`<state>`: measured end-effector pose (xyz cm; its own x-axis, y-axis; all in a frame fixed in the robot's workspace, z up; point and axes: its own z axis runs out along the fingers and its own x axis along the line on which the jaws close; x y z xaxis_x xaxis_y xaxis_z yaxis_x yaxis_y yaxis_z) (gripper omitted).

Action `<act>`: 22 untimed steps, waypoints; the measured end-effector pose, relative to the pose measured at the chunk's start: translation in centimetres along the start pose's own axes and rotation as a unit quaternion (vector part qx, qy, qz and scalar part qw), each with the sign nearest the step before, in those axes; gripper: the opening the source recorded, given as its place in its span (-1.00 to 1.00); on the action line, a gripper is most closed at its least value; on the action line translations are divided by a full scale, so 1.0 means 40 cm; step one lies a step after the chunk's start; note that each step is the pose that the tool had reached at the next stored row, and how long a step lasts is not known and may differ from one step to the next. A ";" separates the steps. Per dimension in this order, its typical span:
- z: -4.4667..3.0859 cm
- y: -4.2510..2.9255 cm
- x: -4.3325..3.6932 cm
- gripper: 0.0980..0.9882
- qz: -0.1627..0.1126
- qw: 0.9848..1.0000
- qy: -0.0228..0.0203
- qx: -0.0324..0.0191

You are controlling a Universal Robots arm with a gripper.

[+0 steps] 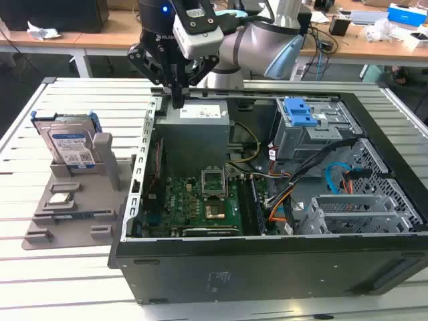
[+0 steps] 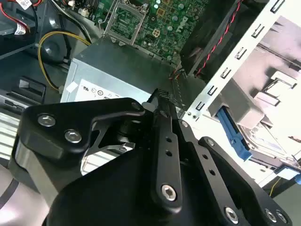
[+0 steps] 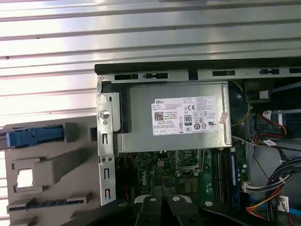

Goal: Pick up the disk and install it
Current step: 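Reach for the disk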

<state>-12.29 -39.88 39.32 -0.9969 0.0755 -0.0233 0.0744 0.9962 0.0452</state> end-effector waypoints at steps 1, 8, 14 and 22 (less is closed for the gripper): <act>-0.001 -0.001 0.017 -0.99 0.000 1.000 0.000 0.000; -0.001 -0.004 0.049 -0.99 0.000 1.000 0.000 0.000; -0.003 -0.008 0.102 -0.99 0.000 1.000 0.000 0.000; -0.004 -0.010 0.139 -0.99 0.000 1.000 0.000 0.000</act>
<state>-17.86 -39.88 39.33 -0.9969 0.0754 -0.0233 0.0743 0.9962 0.0451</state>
